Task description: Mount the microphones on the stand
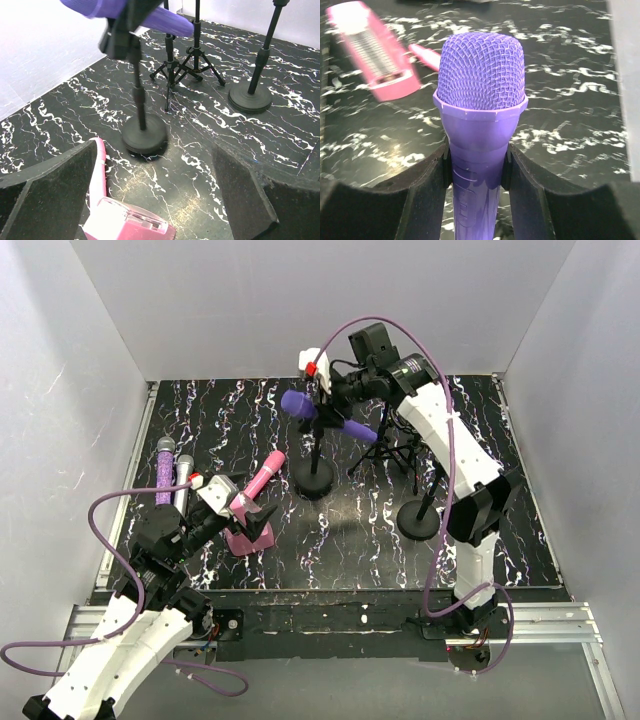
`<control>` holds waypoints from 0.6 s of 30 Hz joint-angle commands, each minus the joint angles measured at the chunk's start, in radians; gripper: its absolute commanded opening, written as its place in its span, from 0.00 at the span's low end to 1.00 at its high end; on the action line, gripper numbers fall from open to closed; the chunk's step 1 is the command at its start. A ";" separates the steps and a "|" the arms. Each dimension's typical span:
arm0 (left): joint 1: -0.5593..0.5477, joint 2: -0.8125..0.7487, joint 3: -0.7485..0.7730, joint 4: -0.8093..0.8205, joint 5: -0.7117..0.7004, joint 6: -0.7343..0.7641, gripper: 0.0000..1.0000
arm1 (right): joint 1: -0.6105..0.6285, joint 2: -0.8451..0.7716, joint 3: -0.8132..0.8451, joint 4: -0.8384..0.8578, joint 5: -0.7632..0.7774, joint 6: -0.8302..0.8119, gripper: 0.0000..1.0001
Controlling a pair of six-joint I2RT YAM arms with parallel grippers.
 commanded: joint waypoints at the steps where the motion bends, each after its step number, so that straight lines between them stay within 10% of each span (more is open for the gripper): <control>1: 0.007 0.000 -0.007 -0.005 -0.026 0.008 0.98 | -0.033 0.028 0.087 0.347 0.139 0.113 0.11; 18: 0.007 0.032 -0.001 -0.020 -0.033 0.028 0.98 | -0.070 0.231 0.170 0.680 0.351 0.176 0.29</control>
